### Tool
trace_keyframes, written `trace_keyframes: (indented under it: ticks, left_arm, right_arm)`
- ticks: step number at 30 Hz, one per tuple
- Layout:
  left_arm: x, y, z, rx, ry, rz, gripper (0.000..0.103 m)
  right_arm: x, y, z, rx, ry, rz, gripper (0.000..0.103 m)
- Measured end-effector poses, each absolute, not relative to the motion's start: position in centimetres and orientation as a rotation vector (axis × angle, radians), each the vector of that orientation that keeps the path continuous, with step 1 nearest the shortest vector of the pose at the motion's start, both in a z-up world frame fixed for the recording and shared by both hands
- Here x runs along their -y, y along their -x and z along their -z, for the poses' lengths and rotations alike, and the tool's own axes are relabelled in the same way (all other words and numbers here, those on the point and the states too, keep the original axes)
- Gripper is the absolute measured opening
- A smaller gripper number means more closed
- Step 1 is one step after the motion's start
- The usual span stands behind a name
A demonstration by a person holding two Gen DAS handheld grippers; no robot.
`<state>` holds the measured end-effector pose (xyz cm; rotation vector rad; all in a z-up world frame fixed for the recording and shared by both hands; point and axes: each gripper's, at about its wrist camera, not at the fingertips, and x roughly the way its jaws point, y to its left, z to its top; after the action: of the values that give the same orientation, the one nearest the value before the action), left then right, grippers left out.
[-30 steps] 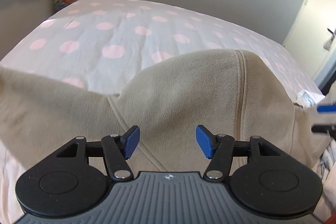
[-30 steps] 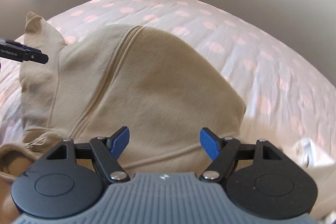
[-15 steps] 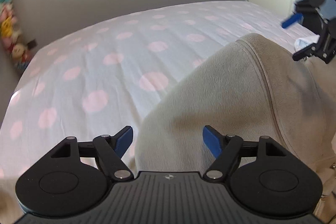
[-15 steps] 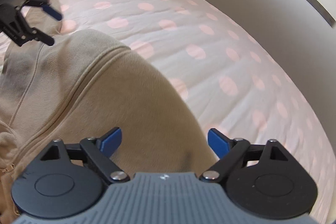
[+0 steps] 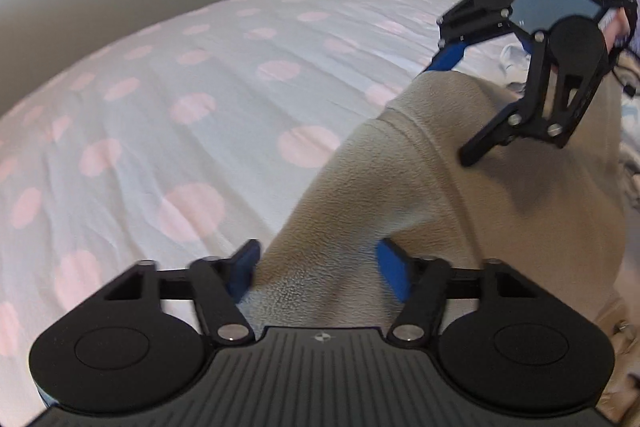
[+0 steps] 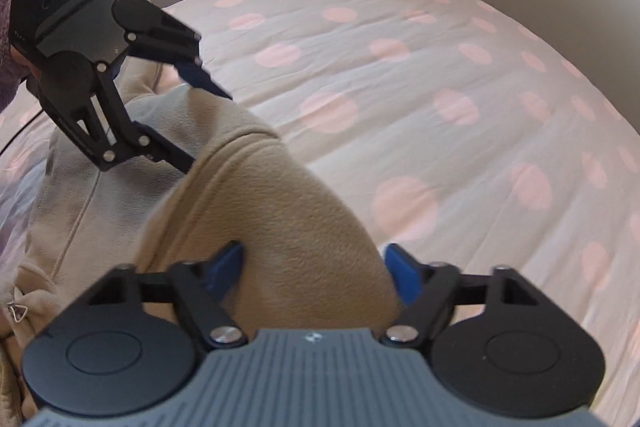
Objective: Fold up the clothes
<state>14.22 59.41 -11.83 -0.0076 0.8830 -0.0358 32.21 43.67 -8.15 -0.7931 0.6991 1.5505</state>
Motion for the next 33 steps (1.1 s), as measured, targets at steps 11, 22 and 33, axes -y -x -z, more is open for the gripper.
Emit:
trace_keyframes:
  ticks: [11,22,33]
  left_arm:
    - [-51.8,-6.4,8.8,-0.918,-0.066,0.044,0.013]
    - [-41.7,2.6,10.9,-1.119,-0.202,-0.034,0.012]
    - [-40.4,1.7,14.5,-1.175,-0.068,-0.279,0.014]
  right_arm:
    - [-32.4,-20.9,4.5,-0.584,0.811,-1.629,0.031]
    - [-21.5,-9.5,8.0,-0.782,0.745,-1.656,0.006]
    - [-18.5,-6.3,14.1,-0.948,0.607,-1.427,0.008]
